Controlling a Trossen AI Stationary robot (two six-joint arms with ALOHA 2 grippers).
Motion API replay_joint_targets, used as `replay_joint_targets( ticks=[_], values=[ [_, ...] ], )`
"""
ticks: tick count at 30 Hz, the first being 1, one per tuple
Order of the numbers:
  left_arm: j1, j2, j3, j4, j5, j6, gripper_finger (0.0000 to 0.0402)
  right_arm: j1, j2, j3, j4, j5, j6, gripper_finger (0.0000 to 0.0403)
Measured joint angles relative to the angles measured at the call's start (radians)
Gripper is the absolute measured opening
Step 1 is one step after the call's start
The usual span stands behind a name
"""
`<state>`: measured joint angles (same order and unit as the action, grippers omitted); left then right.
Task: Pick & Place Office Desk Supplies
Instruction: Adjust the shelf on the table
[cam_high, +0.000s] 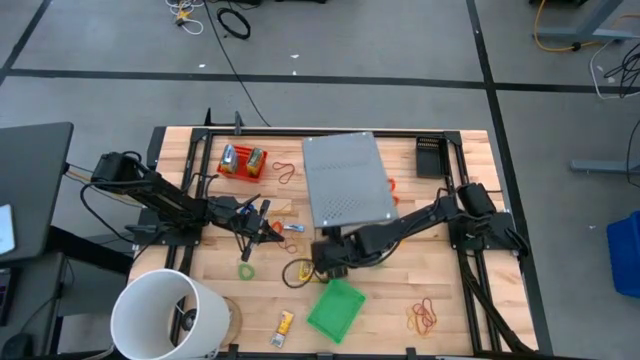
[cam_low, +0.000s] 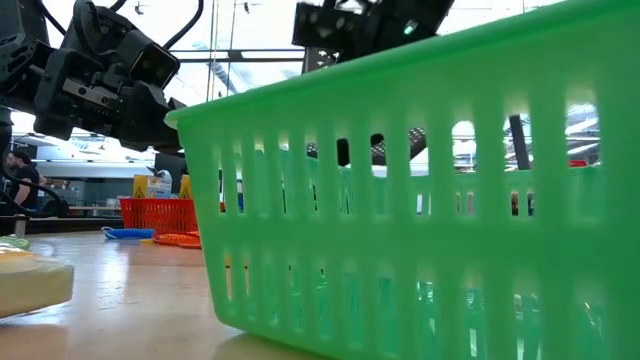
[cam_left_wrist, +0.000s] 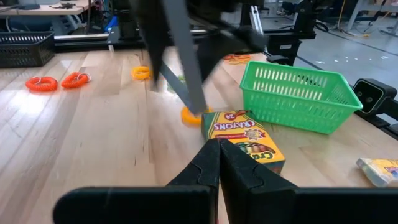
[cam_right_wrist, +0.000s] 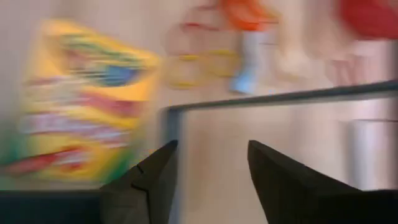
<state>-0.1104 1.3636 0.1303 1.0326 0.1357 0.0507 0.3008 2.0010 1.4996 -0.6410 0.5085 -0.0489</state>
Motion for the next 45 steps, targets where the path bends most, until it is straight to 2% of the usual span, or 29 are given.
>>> replay_joint_targets(
  ticks=[2, 5, 10, 14, 16, 26, 30, 34, 39, 42, 45],
  values=[
    [0.000, 0.000, 0.000, 0.000, 0.000, -0.003, 0.0008, -0.022, 0.000, 0.000, -0.003, 0.035, -0.010, 0.0220],
    [-0.001, 0.000, 0.000, 0.000, 0.001, -0.009, 0.0008, -0.056, 0.000, 0.000, 0.011, 0.000, -0.012, 0.0227],
    [-0.001, 0.000, 0.000, -0.019, 0.003, -0.008, 0.0008, -0.097, 0.000, 0.000, 0.072, -0.168, -0.010, 0.0228],
    [-0.001, 0.000, 0.000, -0.031, 0.003, -0.008, 0.0008, -0.109, 0.000, 0.000, 0.100, -0.347, -0.013, 0.0228],
    [-0.001, 0.000, 0.000, -0.033, 0.003, -0.008, 0.0008, -0.106, 0.000, 0.000, 0.108, -0.389, -0.013, 0.0228],
    [-0.001, 0.000, 0.000, -0.041, 0.003, -0.006, 0.0008, -0.063, 0.000, 0.000, 0.109, -0.440, 0.013, 0.0228],
    [-0.001, 0.000, 0.000, -0.043, 0.004, -0.007, 0.0008, -0.058, 0.000, 0.000, 0.098, -0.613, 0.035, 0.0228],
    [-0.001, 0.000, 0.000, -0.043, 0.004, -0.026, 0.0008, -0.108, 0.000, 0.000, 0.094, -0.819, 0.078, 0.0217],
    [-0.001, 0.000, 0.000, -0.044, 0.004, -0.048, 0.0008, -0.159, 0.000, 0.000, 0.112, -1.001, 0.092, 0.0199],
    [-0.001, 0.000, 0.000, -0.045, 0.004, -0.052, 0.0008, -0.146, -0.007, 0.000, 0.147, -1.076, 0.144, 0.0192],
    [-0.001, 0.000, 0.000, -0.048, 0.004, -0.061, 0.0008, -0.105, -0.025, 0.000, 0.156, -1.092, 0.166, 0.0190]
  ],
)
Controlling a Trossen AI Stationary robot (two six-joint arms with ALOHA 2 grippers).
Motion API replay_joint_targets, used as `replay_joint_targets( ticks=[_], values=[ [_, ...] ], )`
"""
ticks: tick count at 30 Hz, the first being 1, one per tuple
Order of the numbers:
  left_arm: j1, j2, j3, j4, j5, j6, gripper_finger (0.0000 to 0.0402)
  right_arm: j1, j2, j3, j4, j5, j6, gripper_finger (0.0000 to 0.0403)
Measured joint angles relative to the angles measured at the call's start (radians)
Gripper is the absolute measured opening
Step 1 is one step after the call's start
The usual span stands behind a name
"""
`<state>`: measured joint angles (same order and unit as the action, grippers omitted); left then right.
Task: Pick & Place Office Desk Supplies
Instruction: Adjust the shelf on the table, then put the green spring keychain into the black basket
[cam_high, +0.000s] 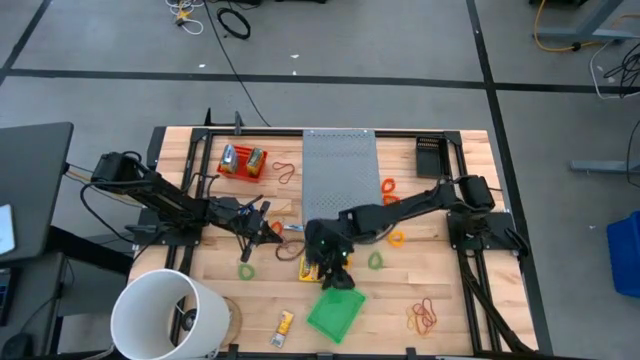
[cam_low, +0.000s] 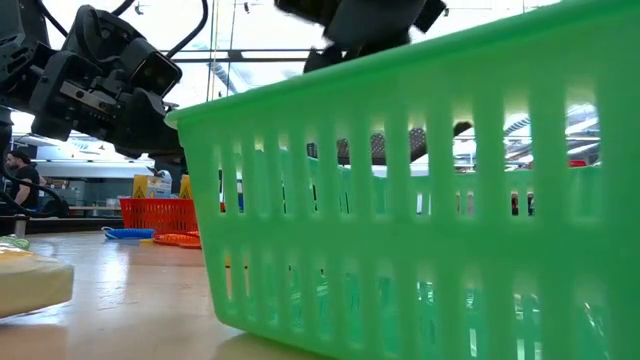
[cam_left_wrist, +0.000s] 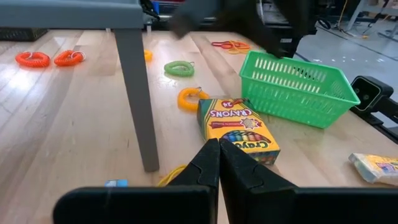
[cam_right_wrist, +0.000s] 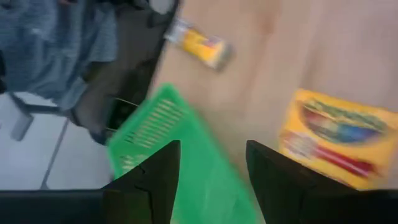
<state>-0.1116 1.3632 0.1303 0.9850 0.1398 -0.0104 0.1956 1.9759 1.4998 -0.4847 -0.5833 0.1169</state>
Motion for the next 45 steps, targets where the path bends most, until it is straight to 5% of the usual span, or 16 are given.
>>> replay_joint_targets(
  ticks=[6, 14, 22, 45],
  values=[
    [-0.001, 0.000, 0.000, -0.012, 0.000, -0.003, 0.0008, 0.086, -0.027, 0.000, -0.085, 0.058, 0.122, 0.0190],
    [-0.020, 0.000, 0.000, 0.003, 0.000, 0.000, 0.0008, 0.203, -0.027, -0.002, -0.505, 0.420, 0.309, 0.0190],
    [-0.020, 0.000, 0.000, 0.015, 0.000, 0.003, 0.0008, 0.306, -0.027, -0.002, -0.551, 0.666, 0.397, 0.0190],
    [-0.020, 0.000, 0.000, 0.014, 0.019, 0.003, 0.0008, 0.362, -0.030, -0.259, -0.396, 0.793, 0.454, 0.0190]
  ],
)
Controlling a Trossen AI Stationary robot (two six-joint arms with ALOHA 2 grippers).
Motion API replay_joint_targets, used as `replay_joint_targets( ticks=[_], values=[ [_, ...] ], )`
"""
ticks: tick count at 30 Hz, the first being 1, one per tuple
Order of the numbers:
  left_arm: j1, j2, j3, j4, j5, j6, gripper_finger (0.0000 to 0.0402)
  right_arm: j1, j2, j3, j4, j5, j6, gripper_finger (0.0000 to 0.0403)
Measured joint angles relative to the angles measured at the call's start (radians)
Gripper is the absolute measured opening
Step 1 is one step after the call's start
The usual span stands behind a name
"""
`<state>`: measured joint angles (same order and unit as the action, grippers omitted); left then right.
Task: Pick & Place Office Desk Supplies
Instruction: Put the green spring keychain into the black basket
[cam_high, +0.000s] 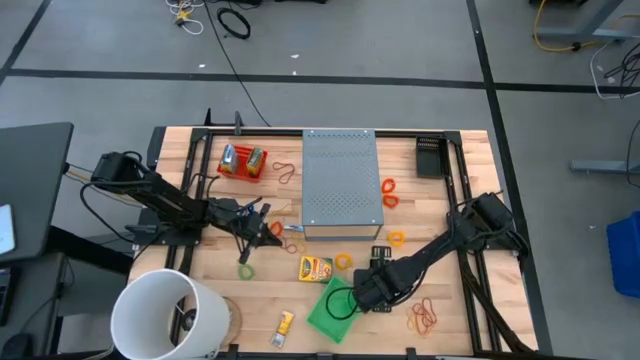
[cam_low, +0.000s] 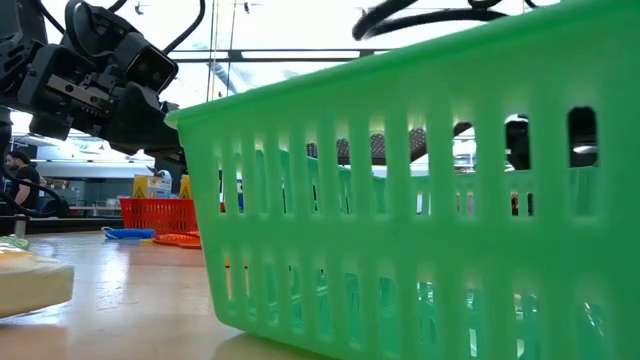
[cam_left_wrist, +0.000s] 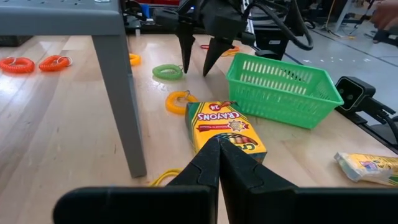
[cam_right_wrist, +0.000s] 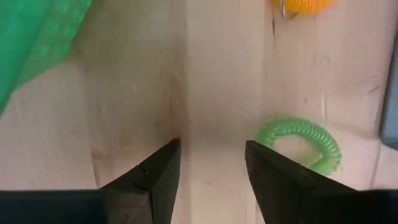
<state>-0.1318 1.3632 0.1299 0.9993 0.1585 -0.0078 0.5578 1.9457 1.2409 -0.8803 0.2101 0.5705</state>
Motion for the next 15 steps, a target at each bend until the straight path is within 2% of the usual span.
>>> replay_joint_targets(
  ticks=[7, 15],
  values=[
    [0.000, 0.000, 0.001, 0.004, 0.000, 0.000, 0.0008, -0.005, -0.043, -0.005, -0.116, 0.061, 0.032, 0.0190],
    [0.000, 0.000, 0.001, 0.018, 0.014, 0.000, 0.0008, -0.032, -0.069, -0.068, -0.073, 0.070, -0.005, 0.0190]
  ],
)
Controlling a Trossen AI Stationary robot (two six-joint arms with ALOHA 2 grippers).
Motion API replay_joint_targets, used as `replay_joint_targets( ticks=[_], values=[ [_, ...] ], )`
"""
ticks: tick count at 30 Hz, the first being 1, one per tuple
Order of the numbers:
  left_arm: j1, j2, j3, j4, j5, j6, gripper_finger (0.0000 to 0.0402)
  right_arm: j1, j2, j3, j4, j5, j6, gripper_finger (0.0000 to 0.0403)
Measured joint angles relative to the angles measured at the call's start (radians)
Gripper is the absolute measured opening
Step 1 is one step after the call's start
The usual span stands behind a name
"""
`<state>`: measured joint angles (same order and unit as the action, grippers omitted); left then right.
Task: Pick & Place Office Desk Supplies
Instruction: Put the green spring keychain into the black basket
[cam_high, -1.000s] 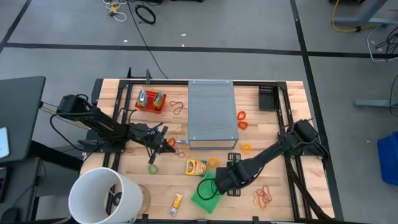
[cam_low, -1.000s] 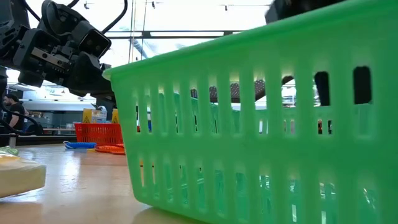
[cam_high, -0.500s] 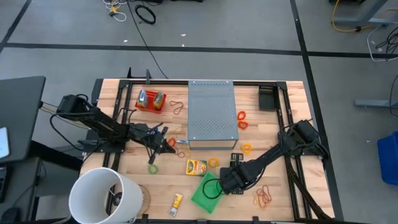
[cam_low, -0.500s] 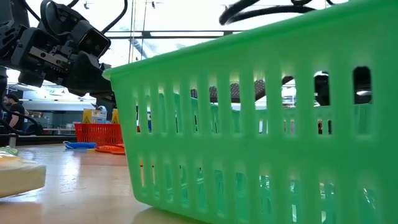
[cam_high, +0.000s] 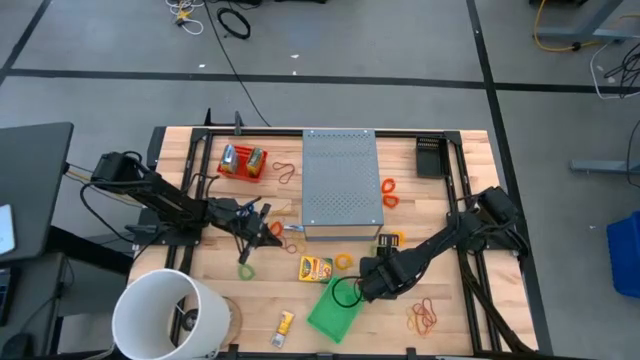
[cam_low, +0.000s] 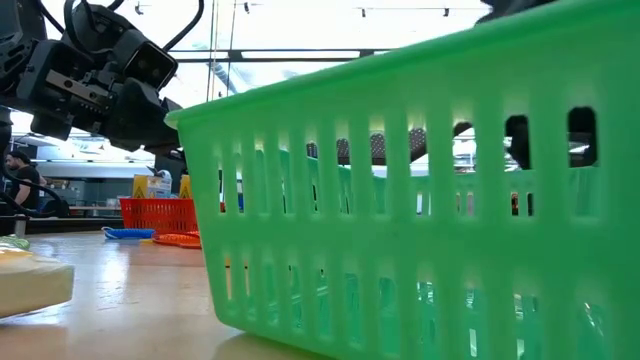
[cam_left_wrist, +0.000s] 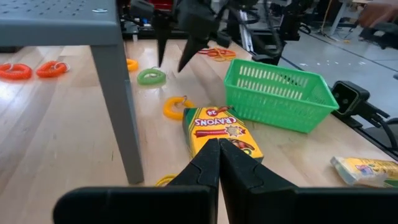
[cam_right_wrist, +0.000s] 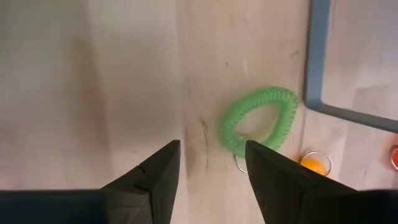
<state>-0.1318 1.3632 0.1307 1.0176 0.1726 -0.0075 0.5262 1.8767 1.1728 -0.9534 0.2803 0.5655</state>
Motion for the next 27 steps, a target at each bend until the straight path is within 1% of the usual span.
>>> replay_joint_targets(
  ticks=[7, 10, 12, 14, 15, 19, 20, 24, 27],
  values=[
    [0.000, 0.000, 0.000, 0.002, 0.005, 0.000, 0.0008, -0.054, -0.011, -0.090, 0.122, -0.021, -0.070, 0.0190],
    [0.000, 0.000, 0.000, 0.002, 0.005, 0.000, 0.0008, -0.079, -0.011, -0.109, 0.149, -0.058, -0.103, 0.0188],
    [0.000, 0.000, 0.000, 0.001, 0.005, 0.000, 0.0008, -0.091, -0.012, -0.114, 0.157, -0.080, -0.110, 0.0177],
    [0.000, 0.000, 0.000, 0.001, 0.005, 0.000, 0.0008, -0.097, -0.012, -0.115, 0.162, -0.104, -0.112, 0.0153],
    [0.000, 0.000, 0.000, 0.001, 0.005, 0.000, 0.0008, -0.098, -0.011, -0.115, 0.165, -0.112, -0.112, 0.0134],
    [0.000, 0.000, 0.000, 0.000, 0.005, 0.001, 0.0008, -0.096, -0.010, -0.115, 0.178, -0.146, -0.099, 0.0029],
    [0.000, 0.000, 0.000, -0.001, 0.005, 0.001, 0.0008, -0.096, -0.010, -0.116, 0.180, -0.148, -0.087, 0.0019],
    [0.000, 0.000, 0.000, -0.001, 0.005, 0.001, 0.0008, -0.071, -0.011, -0.115, 0.185, -0.122, -0.002, 0.0009],
    [0.000, 0.000, 0.000, -0.004, 0.005, 0.000, 0.0008, -0.036, -0.007, -0.079, 0.143, -0.085, 0.081, 0.0006]
  ],
)
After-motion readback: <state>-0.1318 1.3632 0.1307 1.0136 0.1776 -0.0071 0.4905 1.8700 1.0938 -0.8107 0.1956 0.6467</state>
